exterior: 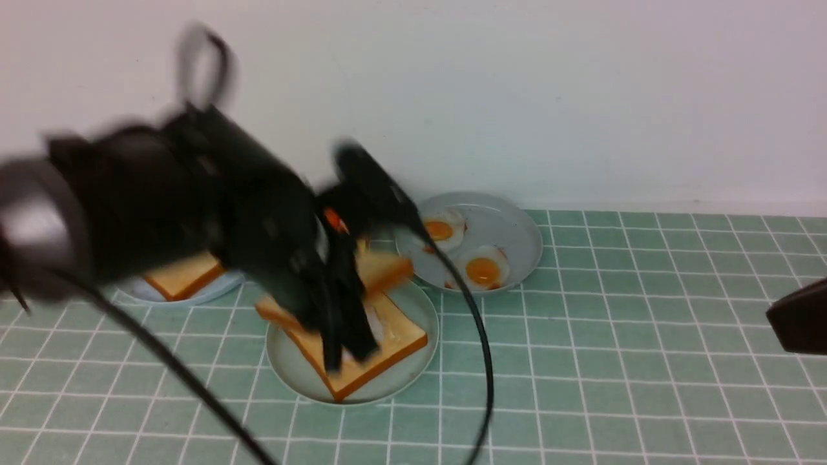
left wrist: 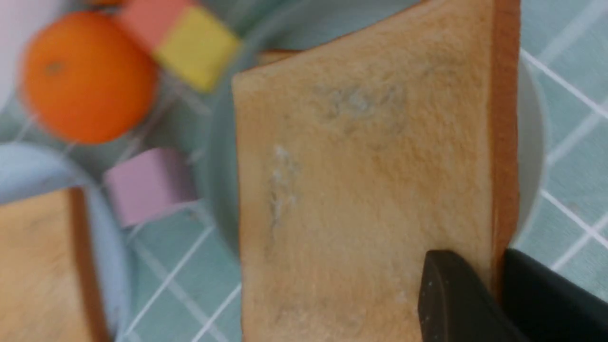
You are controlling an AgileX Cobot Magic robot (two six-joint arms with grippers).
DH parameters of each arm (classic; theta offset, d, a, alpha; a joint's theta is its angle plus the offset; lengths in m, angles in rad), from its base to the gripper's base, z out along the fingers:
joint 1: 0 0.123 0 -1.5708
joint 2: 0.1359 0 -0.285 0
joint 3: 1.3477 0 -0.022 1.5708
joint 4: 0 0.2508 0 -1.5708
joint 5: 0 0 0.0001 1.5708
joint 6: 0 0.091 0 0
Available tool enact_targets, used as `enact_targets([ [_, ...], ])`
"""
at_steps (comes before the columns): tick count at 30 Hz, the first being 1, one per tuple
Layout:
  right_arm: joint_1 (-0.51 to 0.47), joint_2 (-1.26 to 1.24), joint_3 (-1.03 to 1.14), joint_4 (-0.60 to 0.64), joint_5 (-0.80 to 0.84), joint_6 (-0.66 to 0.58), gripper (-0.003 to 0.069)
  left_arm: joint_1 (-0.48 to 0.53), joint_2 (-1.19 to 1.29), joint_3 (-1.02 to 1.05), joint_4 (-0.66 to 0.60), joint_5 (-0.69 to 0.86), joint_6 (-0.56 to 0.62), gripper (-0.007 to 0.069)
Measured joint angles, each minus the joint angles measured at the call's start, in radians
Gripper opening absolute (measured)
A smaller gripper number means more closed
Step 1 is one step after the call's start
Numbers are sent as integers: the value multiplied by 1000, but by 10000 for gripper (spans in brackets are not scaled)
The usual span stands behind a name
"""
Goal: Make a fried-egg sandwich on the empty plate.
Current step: Use the left arm to place a slice of bread on the fried egg in the middle
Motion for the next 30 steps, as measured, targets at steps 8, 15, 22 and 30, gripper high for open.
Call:
enact_targets([
  [8, 0, -92, 0, 20, 6, 0, 51, -20, 99, 21, 77, -96, 0, 99],
  [15, 0, -198, 0, 53, 11, 0, 52, -20, 140, 21, 118, -112, -39, 99],
  [22, 0, -273, 0, 58, 11, 1, 55, -20, 139, 21, 243, -114, -160, 98],
  [30, 0, -286, 0, 60, 11, 19, 63, -20, 151, 21, 252, -153, -203, 98],
])
